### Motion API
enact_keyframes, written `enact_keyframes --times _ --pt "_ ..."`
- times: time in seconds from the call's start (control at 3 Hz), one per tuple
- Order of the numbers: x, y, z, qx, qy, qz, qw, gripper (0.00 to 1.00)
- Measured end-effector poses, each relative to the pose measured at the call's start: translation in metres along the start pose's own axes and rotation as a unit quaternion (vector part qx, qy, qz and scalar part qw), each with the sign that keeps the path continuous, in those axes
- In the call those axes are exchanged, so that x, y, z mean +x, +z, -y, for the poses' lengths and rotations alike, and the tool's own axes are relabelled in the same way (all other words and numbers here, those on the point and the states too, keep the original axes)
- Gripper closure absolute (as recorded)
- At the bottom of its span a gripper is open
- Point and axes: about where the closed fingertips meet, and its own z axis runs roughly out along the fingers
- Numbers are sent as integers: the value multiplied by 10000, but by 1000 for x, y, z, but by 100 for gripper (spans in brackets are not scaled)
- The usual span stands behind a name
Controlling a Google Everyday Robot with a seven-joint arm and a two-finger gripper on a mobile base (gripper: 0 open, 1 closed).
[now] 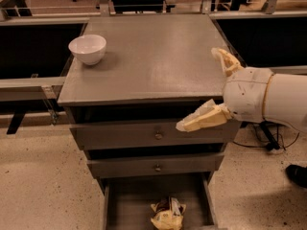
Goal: Pick brown chip bag from bottom drawer and place on counter
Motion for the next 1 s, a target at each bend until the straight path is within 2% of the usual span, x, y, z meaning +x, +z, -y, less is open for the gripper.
enact_keyframes --times 0.33,0.67,1.0 --pt "38 9 -11 184 352 237 9989 0" --pt "109 19 -58 557 1006 523 9920 0" --pt "191 31 -129 776 1641 410 9825 0"
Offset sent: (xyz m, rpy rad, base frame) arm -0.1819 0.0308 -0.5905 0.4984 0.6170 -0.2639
